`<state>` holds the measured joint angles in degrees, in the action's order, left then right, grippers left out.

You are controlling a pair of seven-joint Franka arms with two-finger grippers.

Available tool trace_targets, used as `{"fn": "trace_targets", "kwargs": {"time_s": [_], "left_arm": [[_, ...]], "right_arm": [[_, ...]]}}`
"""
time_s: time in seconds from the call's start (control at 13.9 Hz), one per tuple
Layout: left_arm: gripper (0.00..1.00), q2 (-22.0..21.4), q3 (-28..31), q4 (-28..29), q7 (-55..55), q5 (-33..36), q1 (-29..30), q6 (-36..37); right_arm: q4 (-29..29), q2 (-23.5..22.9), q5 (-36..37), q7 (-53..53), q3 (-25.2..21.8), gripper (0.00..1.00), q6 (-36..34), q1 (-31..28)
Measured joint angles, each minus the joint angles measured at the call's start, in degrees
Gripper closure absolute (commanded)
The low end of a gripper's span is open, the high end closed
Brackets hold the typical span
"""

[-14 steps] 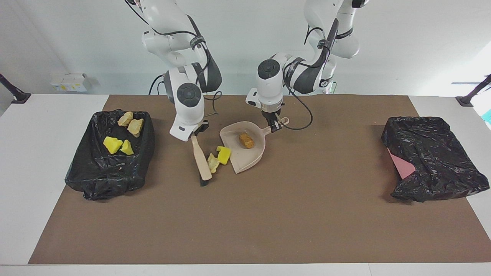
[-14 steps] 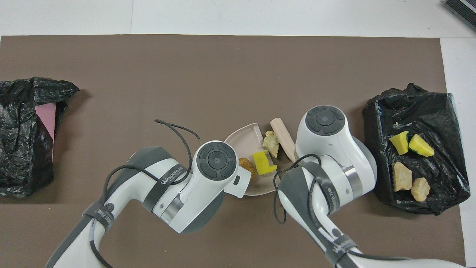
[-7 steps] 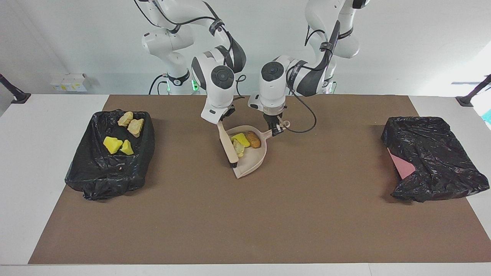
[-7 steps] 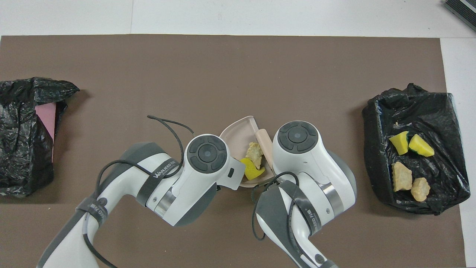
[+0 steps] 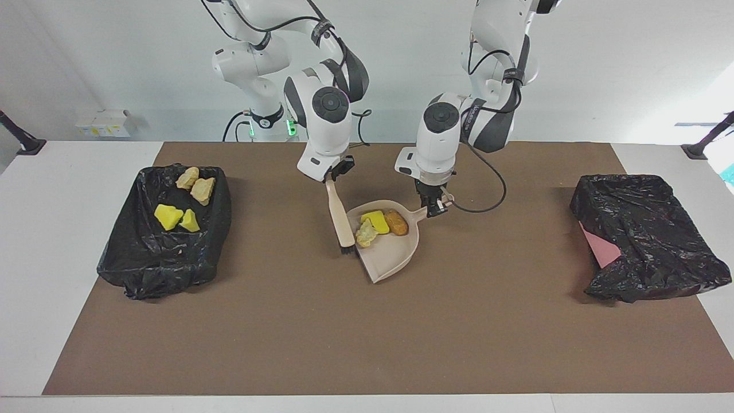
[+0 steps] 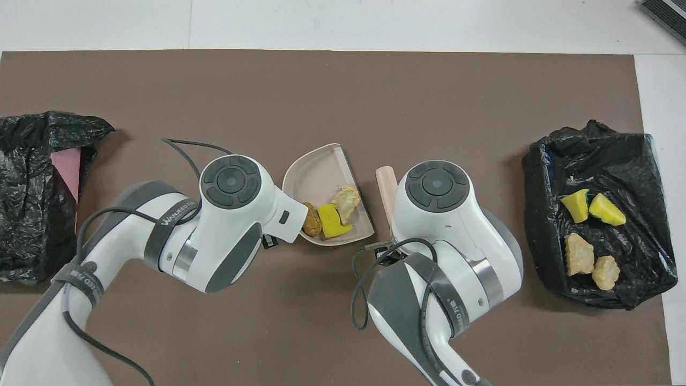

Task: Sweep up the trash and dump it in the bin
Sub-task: 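Sweep the nugget and sponge into the dustpan with the right gripper's brush, then carry the loaded dustpan to the near black bag with the left gripper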

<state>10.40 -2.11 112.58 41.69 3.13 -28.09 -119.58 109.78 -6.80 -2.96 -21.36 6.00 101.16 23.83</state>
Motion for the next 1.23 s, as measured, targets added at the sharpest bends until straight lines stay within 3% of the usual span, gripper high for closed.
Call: {"fn": "trace_targets", "kwargs": {"time_s": [0.43, 0.72, 1.23], "left_arm": [[1.0, -0.05, 0.13, -4.62, 17.52, -0.28, 10.03, 0.8], [1.0, -0.31, 0.13, -10.84, 29.54, -0.32, 16.3, 8.21], [1.0, -1.02, 0.53, -17.88, 48.8, -0.65, 28.92, 18.3]], "right_arm": [[-0.27, 0.01, -2.8, -9.98, 0.21, 1.0, 2.39, 3.75], [0.81, 0.13, -5.94, -18.08, 0.3, 1.0, 6.53, 10.58], [10.63, 1.32, -6.0, -29.38, 0.46, 1.0, 15.53, 23.75]]}}
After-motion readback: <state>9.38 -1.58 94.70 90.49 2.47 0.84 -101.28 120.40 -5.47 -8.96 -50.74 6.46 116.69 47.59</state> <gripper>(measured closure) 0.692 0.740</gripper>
